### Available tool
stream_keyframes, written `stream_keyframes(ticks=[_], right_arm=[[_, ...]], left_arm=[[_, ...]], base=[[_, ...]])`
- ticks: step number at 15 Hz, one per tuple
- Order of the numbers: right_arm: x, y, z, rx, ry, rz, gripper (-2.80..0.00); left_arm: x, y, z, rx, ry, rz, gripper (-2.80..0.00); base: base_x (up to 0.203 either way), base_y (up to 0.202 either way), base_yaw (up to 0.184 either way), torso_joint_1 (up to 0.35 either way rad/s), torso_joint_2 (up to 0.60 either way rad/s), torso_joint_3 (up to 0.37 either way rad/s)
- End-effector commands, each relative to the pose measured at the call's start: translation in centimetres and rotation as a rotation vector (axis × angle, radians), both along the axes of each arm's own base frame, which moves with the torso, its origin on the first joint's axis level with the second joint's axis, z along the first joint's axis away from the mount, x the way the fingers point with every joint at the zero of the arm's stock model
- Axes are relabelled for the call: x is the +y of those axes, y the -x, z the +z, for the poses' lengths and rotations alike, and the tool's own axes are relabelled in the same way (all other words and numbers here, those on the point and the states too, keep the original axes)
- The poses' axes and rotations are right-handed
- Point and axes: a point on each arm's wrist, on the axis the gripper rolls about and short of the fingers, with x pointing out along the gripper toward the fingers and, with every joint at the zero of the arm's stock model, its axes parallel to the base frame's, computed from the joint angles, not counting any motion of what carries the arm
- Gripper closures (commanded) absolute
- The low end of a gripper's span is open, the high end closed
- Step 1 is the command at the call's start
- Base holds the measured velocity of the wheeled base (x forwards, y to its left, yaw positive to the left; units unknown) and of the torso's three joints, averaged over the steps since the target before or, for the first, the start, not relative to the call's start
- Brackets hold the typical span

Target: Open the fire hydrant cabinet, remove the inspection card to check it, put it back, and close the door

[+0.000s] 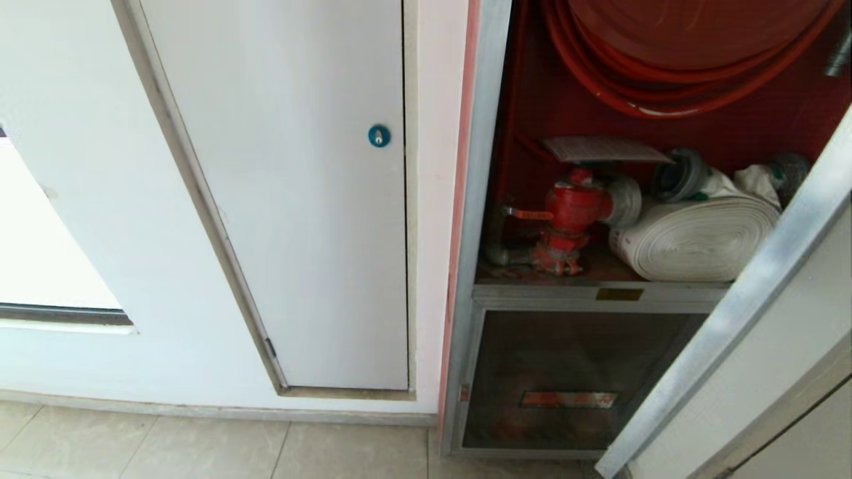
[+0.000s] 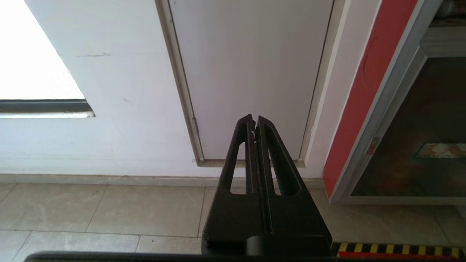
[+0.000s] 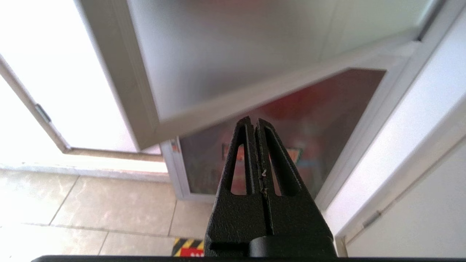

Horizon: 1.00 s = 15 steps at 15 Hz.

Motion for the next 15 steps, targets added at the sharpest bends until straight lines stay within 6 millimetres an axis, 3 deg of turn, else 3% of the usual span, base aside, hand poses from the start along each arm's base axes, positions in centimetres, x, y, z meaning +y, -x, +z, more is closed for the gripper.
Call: stream_keyframes(ticks=[1,5,15], right_arm=[[0.00,-0.01,0.00,0.001,0.001,0.001,0.00],[0.00,-0.01,0.00,0.001,0.001,0.001,0.00],[0.00,-0.01,0.00,0.002,-0.006,0.001,0.00]], left_arm=[[0.00,-0.12,-0.37,0.015,0.000,0.000,0.00],[0.00,-0.12,-0.37,0.015,-0.002,0.000,0.00],[0.00,-0.12,-0.36,0.014,0.009,0.000,0.00]], base=[[-0.199,0.000,0.001,0.003,0.00,0.006],[-0.147,0.000,0.000,-0.005,0.00,0.003],[0.000,0.000,0.000,0.000,0.00,0.000]])
